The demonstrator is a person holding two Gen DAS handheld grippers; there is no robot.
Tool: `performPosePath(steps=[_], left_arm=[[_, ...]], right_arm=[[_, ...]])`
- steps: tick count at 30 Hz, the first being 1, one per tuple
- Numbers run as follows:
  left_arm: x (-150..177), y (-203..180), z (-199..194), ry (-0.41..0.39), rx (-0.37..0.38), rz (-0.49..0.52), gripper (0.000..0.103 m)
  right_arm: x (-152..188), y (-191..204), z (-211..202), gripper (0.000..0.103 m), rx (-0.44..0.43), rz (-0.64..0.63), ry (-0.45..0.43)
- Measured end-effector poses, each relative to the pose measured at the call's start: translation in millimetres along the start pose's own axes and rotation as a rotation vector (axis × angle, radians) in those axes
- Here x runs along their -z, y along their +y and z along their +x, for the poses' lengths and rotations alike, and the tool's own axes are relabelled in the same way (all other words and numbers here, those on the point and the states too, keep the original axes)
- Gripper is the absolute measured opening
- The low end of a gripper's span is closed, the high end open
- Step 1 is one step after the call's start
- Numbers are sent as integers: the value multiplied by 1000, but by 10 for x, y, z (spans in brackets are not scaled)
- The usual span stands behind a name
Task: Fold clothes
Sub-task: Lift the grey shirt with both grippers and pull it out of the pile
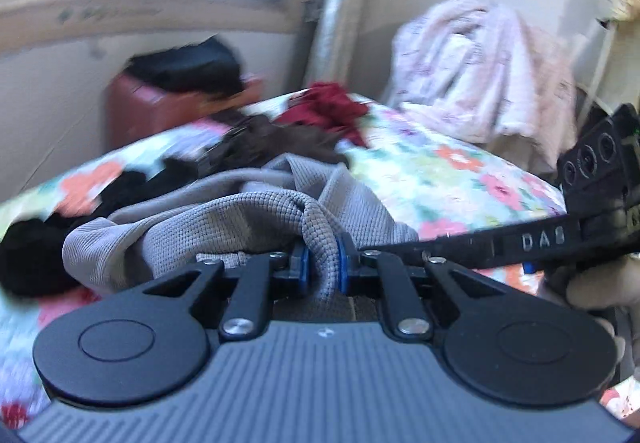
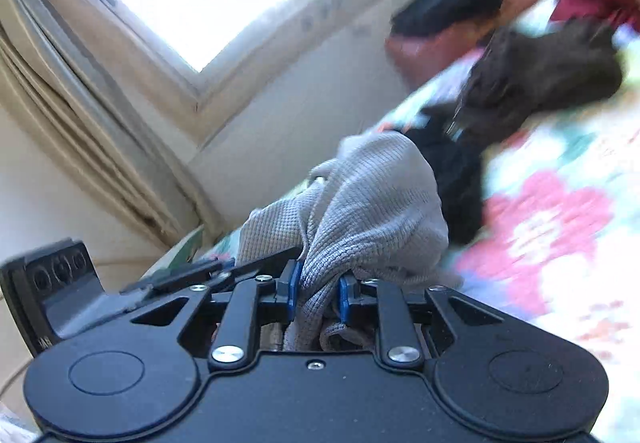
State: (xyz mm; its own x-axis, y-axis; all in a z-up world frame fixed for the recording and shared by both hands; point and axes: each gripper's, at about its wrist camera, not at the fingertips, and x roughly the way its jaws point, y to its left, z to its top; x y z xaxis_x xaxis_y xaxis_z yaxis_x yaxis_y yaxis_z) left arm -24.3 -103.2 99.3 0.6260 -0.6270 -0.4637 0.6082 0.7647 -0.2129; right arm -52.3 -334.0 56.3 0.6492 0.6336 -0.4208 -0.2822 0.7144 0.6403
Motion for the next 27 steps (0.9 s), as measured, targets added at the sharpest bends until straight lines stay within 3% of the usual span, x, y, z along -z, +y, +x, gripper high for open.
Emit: performPosePath(steps=[2, 8, 12, 15, 19, 23, 27], left_arm=[[-183, -300, 138, -21, 25, 77, 11], [-629, -1081, 777, -20, 142, 131, 12], [-772, -1539, 1187, 14, 219, 175, 14], [-640, -1821, 1446, 87, 216, 224, 14], [-501, -2112, 1621, 145, 225, 267, 14], [-462, -2326, 1671, 176, 240, 296, 14], [-494, -2508, 1749, 258, 238, 327, 14]], right_arm=[[-33, -61, -310, 23, 31, -9, -74], [-184, -364, -1092, 21, 165, -26, -310], [-63, -646, -1447, 20, 245, 109, -479], [28, -773, -1510, 20, 331, 133, -495], [86, -1027, -1580, 20, 382, 206, -474], [181, -1130, -1661, 20, 400, 213, -484], [293, -1199, -1890, 20, 372, 242, -481]])
